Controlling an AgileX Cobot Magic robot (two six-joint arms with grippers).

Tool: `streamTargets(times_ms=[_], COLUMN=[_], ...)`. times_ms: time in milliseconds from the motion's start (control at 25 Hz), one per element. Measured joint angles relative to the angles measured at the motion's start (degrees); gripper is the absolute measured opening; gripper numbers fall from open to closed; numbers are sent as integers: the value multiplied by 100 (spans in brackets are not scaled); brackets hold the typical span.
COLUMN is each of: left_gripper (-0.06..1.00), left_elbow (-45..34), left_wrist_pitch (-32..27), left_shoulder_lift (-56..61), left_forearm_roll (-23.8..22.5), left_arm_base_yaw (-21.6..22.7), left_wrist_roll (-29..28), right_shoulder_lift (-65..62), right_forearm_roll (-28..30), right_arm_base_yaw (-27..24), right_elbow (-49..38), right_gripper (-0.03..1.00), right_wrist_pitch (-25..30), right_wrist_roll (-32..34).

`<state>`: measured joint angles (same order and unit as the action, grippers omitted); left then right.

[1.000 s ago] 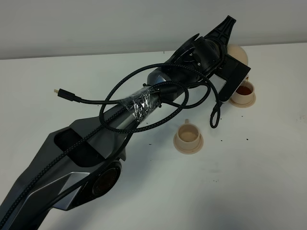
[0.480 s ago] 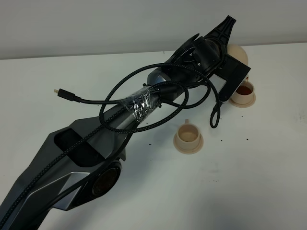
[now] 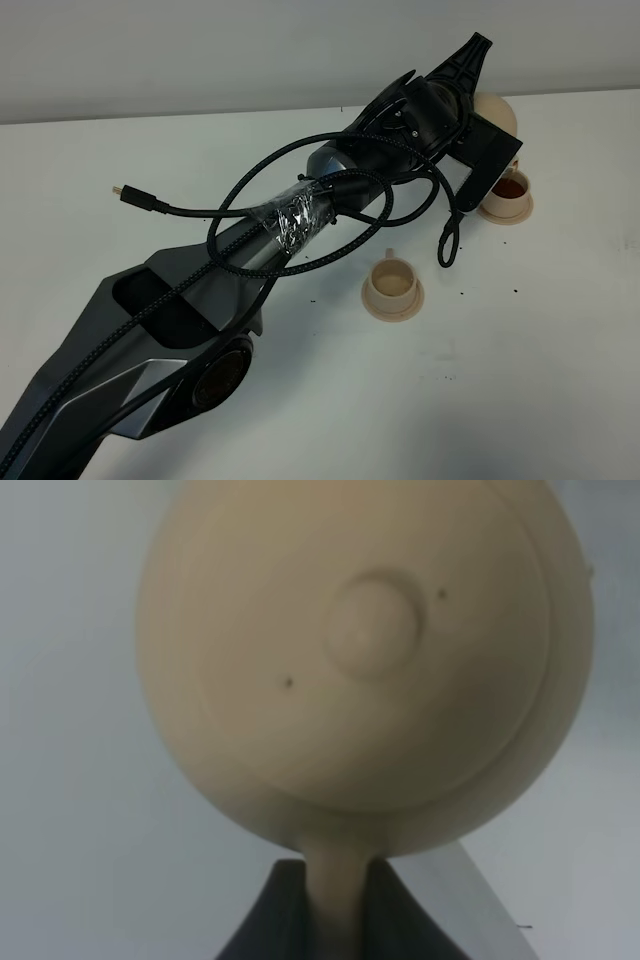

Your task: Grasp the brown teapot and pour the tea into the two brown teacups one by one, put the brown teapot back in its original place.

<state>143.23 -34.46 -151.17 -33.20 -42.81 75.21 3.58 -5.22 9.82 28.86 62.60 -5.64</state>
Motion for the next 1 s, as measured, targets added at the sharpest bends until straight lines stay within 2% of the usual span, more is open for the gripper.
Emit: streamTargets(times_ms=[1000], left_gripper=[12], left_elbow=[0], left_wrist_pitch=[0], left_shoulder_lift=[0], left_forearm_roll=[0], left_arm_base_yaw=[0], left_wrist_roll=[-187], right_shoulder_lift=[0], right_forearm_roll=[0], right_arm_base_yaw=[0], right_elbow=[0], right_gripper=[24], right_wrist_pitch=[0], right_wrist_roll=[0])
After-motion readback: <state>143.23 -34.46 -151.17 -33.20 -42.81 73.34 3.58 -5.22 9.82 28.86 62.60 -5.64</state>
